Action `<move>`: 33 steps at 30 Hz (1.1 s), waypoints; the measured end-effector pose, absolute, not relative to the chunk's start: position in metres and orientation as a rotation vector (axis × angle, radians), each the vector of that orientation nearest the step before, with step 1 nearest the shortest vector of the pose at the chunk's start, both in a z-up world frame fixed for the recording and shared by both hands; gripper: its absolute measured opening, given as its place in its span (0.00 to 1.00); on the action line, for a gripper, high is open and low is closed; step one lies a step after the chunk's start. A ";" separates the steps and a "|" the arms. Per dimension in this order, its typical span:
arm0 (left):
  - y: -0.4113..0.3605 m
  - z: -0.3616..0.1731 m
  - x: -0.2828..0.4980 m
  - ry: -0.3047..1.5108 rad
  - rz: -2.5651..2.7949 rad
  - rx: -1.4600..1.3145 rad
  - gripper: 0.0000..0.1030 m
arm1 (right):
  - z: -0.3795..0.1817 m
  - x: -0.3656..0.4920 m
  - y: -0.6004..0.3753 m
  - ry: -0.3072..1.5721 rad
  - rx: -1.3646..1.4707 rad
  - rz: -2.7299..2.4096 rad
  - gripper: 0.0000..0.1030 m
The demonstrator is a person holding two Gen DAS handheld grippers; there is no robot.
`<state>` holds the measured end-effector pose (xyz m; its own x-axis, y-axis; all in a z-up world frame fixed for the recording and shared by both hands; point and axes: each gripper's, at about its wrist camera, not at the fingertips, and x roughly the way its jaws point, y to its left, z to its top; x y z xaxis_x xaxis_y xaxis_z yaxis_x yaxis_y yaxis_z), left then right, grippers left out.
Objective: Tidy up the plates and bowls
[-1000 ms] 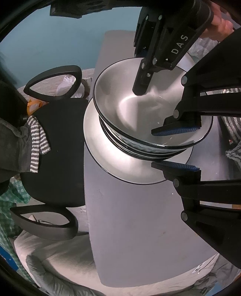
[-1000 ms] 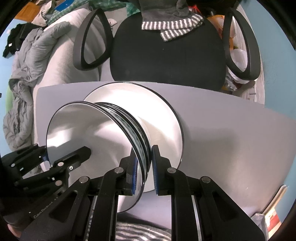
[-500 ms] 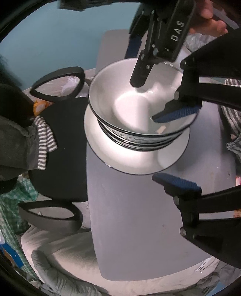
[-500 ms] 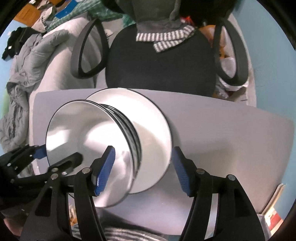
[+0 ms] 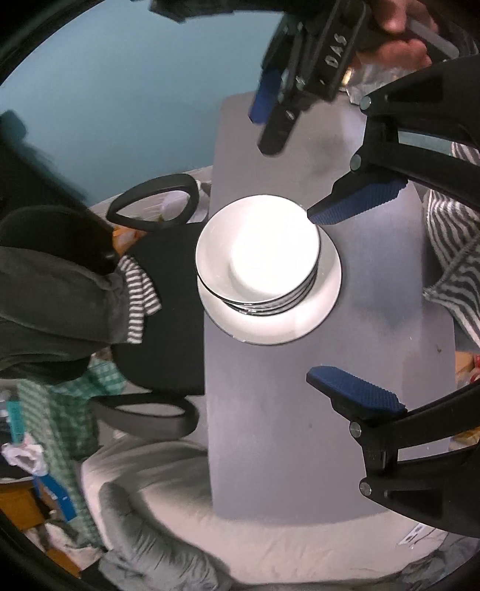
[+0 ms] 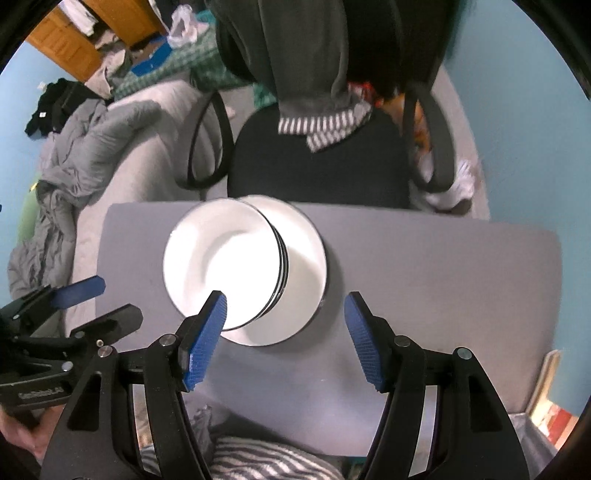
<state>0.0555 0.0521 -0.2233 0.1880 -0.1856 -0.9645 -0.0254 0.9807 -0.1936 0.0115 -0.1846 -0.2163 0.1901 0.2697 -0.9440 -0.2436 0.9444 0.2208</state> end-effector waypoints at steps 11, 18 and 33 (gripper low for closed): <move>0.038 -0.153 0.027 1.226 -0.115 -0.084 0.78 | -0.145 -0.018 -0.194 1.153 -0.012 0.291 0.63; 0.036 -0.112 0.015 1.121 -0.129 -0.116 0.78 | -0.116 -0.033 -0.201 1.071 0.021 0.268 0.63; 0.047 -0.081 -0.002 1.014 -0.082 -0.117 0.86 | -0.101 -0.056 -0.201 0.992 0.070 0.231 0.63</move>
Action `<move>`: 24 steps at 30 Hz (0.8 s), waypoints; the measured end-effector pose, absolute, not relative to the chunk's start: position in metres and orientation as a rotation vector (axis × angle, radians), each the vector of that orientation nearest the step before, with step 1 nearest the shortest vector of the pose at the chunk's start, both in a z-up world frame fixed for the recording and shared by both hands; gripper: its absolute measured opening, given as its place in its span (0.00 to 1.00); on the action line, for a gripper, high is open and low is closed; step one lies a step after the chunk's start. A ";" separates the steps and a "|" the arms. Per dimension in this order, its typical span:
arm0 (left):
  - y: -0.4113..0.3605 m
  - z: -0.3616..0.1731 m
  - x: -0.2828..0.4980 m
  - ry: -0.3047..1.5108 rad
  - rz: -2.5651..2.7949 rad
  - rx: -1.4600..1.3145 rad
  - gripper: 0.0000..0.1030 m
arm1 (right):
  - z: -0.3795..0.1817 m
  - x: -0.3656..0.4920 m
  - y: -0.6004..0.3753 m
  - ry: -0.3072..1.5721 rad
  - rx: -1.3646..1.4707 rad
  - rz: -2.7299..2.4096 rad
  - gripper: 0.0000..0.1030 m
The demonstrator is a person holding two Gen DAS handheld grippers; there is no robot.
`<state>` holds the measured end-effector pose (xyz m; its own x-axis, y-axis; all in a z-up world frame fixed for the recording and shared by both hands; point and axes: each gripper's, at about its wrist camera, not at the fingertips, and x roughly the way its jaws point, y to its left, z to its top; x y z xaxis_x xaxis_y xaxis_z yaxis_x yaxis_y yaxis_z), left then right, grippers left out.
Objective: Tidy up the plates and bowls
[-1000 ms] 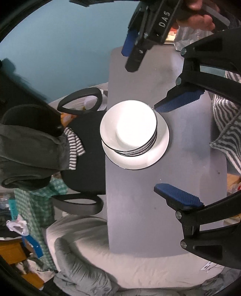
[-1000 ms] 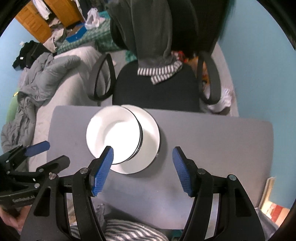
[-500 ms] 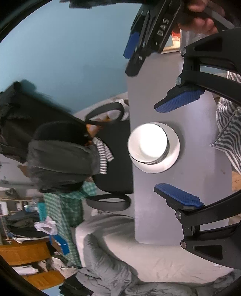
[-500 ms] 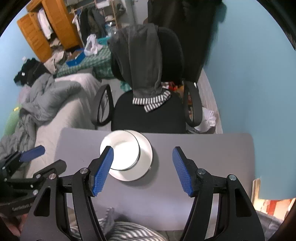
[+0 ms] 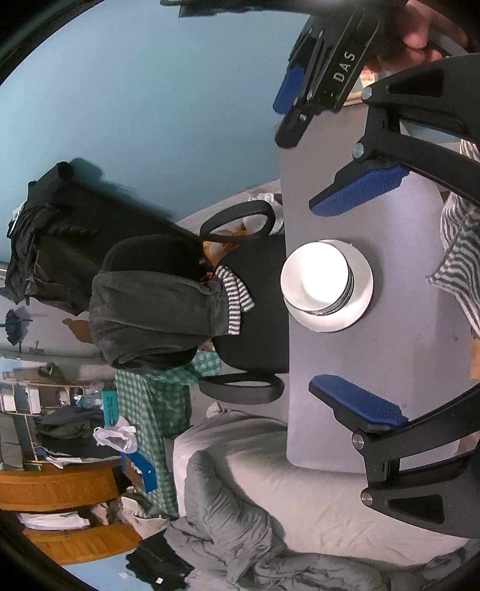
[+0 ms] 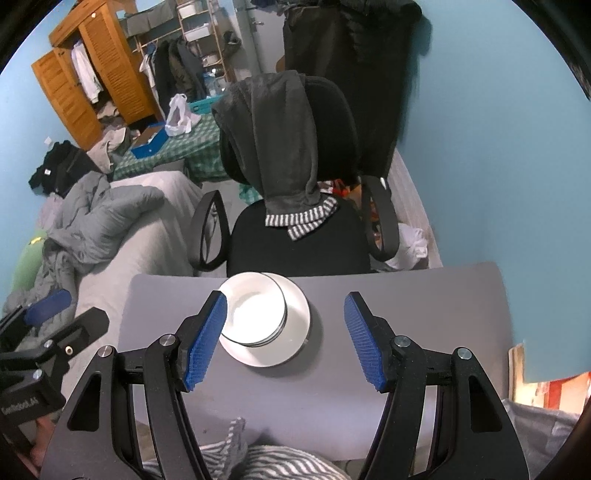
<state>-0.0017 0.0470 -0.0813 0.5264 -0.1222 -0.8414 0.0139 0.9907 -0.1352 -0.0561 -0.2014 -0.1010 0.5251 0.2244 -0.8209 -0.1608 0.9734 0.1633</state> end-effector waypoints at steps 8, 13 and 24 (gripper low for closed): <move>0.047 -0.081 -0.001 1.031 -0.094 -0.118 0.86 | -0.097 -0.063 -0.200 0.957 0.023 0.192 0.63; 0.045 -0.080 0.000 1.036 -0.101 -0.114 0.86 | -0.095 -0.064 -0.200 0.955 0.026 0.187 0.63; 0.047 -0.083 0.005 1.066 -0.105 -0.130 0.86 | -0.095 -0.060 -0.203 0.973 0.035 0.196 0.63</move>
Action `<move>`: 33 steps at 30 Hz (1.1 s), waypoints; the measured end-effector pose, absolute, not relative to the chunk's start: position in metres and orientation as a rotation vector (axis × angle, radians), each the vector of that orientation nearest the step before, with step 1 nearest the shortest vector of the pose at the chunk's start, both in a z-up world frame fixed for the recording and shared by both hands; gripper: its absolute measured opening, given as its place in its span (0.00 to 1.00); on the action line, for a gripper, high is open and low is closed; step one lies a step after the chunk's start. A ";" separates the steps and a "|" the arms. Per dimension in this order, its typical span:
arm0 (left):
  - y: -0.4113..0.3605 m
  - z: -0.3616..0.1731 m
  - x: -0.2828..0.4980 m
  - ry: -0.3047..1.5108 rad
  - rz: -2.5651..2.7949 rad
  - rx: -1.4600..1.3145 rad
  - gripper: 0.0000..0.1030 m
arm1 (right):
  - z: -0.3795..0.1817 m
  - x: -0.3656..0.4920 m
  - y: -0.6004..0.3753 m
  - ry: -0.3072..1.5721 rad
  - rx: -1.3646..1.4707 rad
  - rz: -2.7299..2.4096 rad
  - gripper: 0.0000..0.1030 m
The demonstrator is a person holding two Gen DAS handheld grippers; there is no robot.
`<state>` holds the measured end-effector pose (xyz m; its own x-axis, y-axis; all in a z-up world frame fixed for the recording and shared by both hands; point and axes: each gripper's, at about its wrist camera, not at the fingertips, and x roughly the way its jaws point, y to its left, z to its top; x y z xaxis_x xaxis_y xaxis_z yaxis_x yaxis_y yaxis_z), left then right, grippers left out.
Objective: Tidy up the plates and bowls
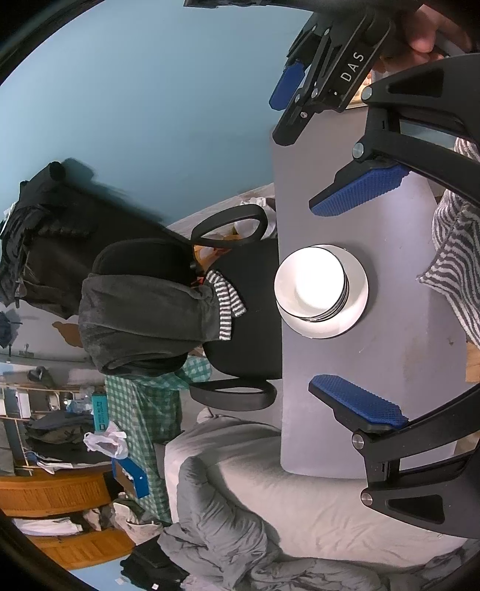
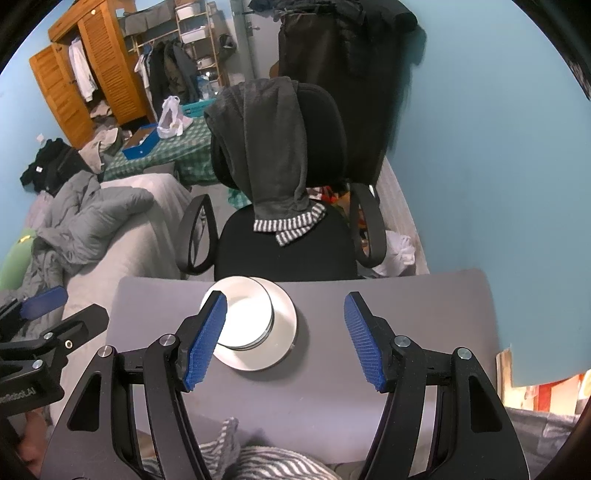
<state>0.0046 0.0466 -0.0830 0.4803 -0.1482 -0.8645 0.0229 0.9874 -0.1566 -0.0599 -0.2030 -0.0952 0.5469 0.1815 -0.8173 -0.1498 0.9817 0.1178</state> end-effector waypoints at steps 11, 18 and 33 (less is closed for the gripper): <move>0.043 -0.084 0.005 1.079 -0.106 -0.116 0.86 | -0.094 -0.058 -0.201 0.980 0.031 0.209 0.63; 0.042 -0.086 0.008 1.087 -0.101 -0.099 0.86 | -0.095 -0.057 -0.201 0.980 0.030 0.209 0.63; 0.048 -0.088 0.007 1.093 -0.099 -0.093 0.86 | -0.096 -0.058 -0.199 0.981 0.029 0.211 0.63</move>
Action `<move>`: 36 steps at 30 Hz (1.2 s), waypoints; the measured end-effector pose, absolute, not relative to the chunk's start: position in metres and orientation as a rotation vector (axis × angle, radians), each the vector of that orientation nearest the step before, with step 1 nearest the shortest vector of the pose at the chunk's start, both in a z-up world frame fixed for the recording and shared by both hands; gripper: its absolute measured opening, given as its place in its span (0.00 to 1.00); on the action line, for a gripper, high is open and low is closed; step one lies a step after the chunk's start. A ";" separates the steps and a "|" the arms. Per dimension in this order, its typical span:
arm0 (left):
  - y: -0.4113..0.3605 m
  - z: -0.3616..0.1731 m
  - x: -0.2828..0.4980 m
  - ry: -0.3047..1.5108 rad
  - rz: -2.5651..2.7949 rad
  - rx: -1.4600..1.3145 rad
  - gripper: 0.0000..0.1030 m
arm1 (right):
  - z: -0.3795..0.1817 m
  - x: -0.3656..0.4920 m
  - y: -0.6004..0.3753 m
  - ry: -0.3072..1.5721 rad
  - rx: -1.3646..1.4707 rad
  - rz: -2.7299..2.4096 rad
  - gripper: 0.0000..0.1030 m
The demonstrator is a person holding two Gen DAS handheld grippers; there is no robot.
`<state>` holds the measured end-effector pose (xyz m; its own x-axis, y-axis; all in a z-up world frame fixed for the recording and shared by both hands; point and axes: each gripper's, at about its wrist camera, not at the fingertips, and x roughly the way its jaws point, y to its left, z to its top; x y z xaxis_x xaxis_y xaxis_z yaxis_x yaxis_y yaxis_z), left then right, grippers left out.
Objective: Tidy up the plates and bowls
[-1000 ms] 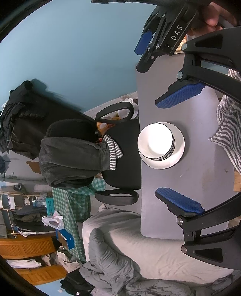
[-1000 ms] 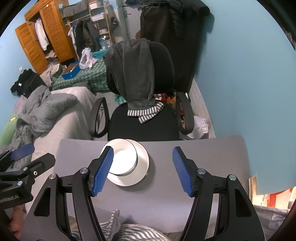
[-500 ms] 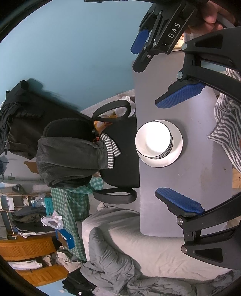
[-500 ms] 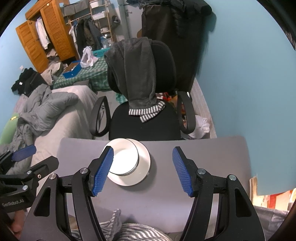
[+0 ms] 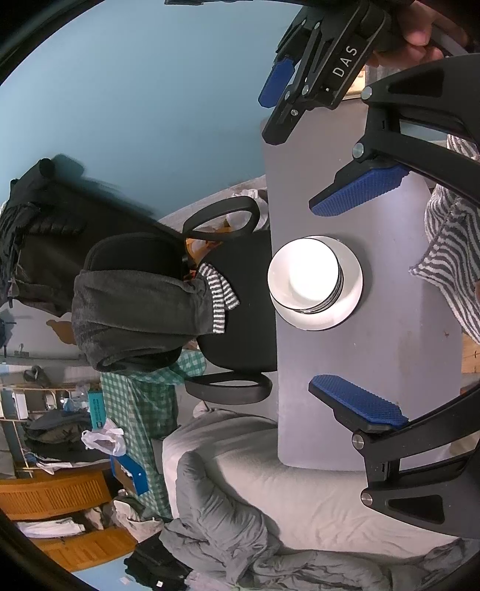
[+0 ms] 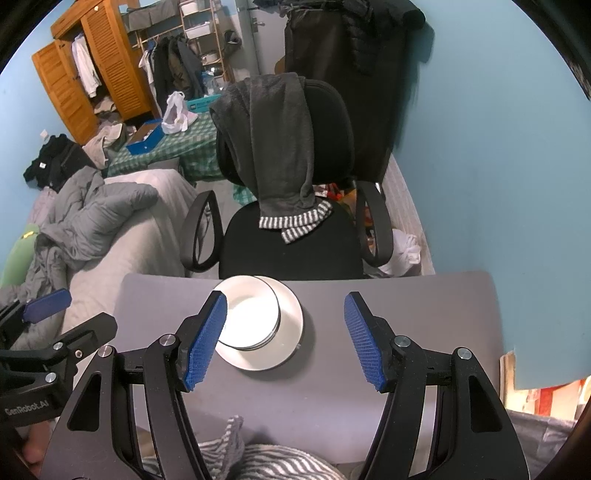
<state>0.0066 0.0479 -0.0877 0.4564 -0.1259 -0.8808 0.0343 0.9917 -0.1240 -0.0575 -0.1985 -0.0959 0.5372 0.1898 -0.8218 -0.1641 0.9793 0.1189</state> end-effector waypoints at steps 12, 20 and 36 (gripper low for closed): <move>0.050 -0.089 0.004 1.103 -0.101 -0.088 0.86 | -0.097 -0.059 -0.194 0.984 0.028 0.213 0.63; 0.050 -0.089 0.004 1.105 -0.102 -0.087 0.86 | -0.103 -0.064 -0.190 0.994 0.029 0.214 0.63; 0.047 -0.090 0.000 1.096 -0.126 -0.085 0.86 | -0.108 -0.072 -0.189 1.002 0.034 0.221 0.63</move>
<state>0.0000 0.0475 -0.0901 0.4507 -0.1443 -0.8809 0.0599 0.9895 -0.1314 -0.0722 -0.1885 -0.1077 0.5180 0.1996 -0.8318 -0.1682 0.9772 0.1298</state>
